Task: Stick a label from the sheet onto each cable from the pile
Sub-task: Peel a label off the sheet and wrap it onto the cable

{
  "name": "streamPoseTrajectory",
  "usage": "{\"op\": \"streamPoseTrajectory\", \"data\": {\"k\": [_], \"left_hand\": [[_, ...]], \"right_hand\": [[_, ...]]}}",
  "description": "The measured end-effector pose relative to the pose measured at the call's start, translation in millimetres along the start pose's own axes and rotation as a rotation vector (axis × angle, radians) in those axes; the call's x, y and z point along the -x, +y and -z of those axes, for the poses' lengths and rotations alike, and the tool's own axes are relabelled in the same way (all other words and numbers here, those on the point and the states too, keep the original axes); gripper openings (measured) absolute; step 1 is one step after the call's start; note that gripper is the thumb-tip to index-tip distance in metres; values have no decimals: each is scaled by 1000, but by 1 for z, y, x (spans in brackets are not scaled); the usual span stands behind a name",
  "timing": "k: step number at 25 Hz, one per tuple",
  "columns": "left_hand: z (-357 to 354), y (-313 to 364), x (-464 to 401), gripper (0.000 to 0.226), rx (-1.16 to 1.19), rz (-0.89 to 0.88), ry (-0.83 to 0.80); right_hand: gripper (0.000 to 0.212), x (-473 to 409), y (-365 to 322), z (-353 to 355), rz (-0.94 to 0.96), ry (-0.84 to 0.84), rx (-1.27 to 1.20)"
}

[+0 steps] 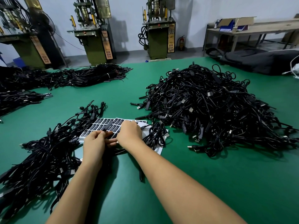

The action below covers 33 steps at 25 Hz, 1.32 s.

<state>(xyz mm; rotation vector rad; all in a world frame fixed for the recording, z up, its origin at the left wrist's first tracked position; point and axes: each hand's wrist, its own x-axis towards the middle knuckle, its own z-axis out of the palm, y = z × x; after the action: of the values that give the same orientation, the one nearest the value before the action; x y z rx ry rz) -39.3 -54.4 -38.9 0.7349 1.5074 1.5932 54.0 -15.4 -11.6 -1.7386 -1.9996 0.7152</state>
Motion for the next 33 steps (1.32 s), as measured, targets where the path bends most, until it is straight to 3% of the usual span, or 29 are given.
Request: {"op": "streamPoseTrajectory", "data": {"k": [4,12,16,23,33], "left_hand": [[1,1,1,19,-15,3,-12],[1,0,-1,19,-50,23,-13],[3,1,-1,23,-83,14,-13],[0,3,3,21,-75,-15,-16],[1,1,0,23,-60,-17,-23]], "right_hand": [[16,-1,-2,2,-7,-3,-11],[26,6,1,-3,117,-4,121],[31,7,-3,-3,84,16,100],[21,6,-9,3,-14,23,42],[20,6,-4,1,78,-19,118]]}}
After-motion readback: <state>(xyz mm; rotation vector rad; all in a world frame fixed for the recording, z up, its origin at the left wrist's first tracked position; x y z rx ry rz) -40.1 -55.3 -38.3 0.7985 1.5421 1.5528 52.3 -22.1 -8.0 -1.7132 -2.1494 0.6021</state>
